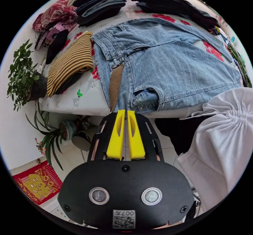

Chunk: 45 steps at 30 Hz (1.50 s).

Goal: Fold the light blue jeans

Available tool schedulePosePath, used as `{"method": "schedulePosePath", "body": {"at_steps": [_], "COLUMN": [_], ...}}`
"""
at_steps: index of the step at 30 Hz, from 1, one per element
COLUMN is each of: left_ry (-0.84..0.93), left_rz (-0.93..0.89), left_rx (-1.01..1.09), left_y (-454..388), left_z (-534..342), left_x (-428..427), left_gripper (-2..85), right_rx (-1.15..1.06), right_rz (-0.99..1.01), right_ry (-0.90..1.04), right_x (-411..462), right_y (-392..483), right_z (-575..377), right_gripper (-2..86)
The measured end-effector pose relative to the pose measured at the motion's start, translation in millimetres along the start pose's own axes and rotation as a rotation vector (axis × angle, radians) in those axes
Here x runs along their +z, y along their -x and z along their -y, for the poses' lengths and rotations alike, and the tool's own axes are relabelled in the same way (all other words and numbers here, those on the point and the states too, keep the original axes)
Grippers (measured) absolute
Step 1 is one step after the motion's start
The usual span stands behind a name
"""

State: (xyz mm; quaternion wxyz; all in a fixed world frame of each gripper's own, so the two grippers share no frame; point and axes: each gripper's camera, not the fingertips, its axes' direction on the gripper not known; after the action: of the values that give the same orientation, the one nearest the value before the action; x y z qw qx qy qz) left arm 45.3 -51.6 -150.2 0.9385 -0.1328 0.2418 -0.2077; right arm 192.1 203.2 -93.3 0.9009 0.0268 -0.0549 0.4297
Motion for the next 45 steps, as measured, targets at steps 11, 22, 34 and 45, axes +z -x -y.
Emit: {"method": "schedulePosePath", "body": {"at_steps": [11, 22, 34, 45], "left_ry": [-0.232, -0.079, -0.266, -0.763], "left_rz": [-0.074, -0.098, -0.518, -0.691], "left_rx": [-0.133, -0.055, -0.312, -0.229], "left_y": [87.7, 154.1, 279.9, 324.7], "left_z": [144.2, 323.8, 267.5, 1.2], "left_x": [-33.2, 36.7, 12.1, -144.1], "left_gripper": [7.0, 9.2, -0.8, -1.0], "right_rx": [-0.392, -0.069, -0.13, -0.295], "right_rz": [-0.039, 0.015, 0.482, 0.679], "right_ry": [0.161, 0.335, 0.011, -0.152], "right_x": [110.0, 179.4, 48.2, -113.9], "right_y": [164.0, 136.7, 114.3, 22.3], "right_z": [107.0, 174.8, 217.2, 215.2], "right_gripper": [9.5, 7.1, -0.1, -0.3]}}
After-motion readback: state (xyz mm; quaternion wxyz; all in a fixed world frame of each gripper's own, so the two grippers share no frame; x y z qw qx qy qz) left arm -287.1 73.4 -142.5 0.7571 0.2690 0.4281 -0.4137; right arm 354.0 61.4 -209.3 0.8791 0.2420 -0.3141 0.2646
